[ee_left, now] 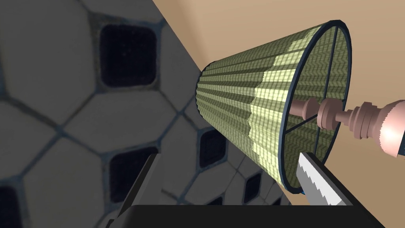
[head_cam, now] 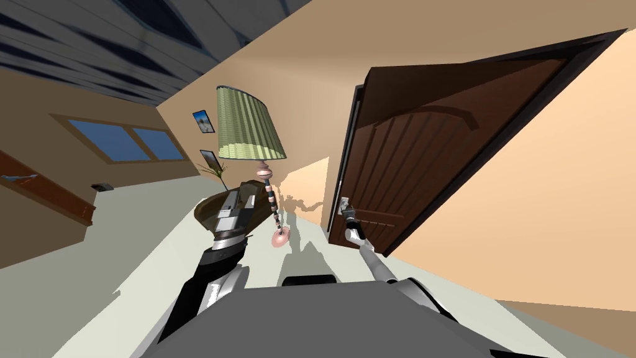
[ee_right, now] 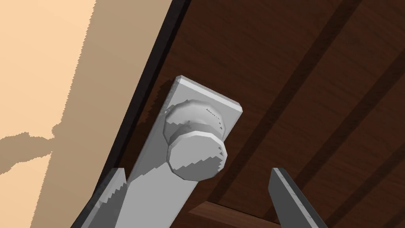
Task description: Pull the door open
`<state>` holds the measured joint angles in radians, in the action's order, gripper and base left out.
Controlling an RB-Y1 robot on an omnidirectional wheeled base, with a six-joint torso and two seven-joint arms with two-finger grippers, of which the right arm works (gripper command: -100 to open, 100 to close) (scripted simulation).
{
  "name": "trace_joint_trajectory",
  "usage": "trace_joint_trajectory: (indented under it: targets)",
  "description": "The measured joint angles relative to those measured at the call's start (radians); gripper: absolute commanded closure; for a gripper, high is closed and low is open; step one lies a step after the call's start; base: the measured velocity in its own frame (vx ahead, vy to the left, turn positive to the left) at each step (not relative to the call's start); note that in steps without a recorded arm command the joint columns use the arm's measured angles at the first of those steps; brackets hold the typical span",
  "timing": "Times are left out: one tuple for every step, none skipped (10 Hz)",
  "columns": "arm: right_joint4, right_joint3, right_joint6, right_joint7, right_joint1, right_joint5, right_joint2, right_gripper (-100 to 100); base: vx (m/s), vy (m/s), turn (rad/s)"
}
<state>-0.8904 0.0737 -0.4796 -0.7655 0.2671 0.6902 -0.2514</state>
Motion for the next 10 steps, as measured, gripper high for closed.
trace_joint_trajectory:
  targets:
    - [-0.005,0.003,0.002,-0.022,0.002,0.019,0.01,-100,-0.1,-0.043,0.015]
    - [-0.022,0.003,0.009,-0.041,-0.003,0.039,0.02,-100,-0.098,-0.039,0.016]
    - [-0.037,0.004,0.017,-0.059,-0.006,0.059,0.028,-100,-0.096,-0.025,0.023]
    - [-0.039,0.011,0.016,-0.085,-0.006,0.076,0.033,-100,-0.091,-0.032,0.014]
    - [-0.038,0.016,0.014,-0.11,-0.004,0.093,0.041,-100,-0.087,-0.042,0.013]
    - [-0.037,0.021,0.013,-0.134,0.0,0.109,0.047,-100,-0.116,-0.056,0.02]
    - [-0.057,0.022,0.02,-0.155,-0.006,0.132,0.058,-100,-0.115,-0.045,0.017]
    - [-0.074,0.02,0.03,-0.169,-0.01,0.15,0.067,-100,-0.092,-0.033,0.008]
    - [-0.081,0.022,0.034,-0.184,-0.011,0.164,0.074,-100,-0.039,-0.015,0.003]
    - [-0.081,0.023,0.034,-0.187,-0.011,0.166,0.075,-100,0.105,0.023,0.169]
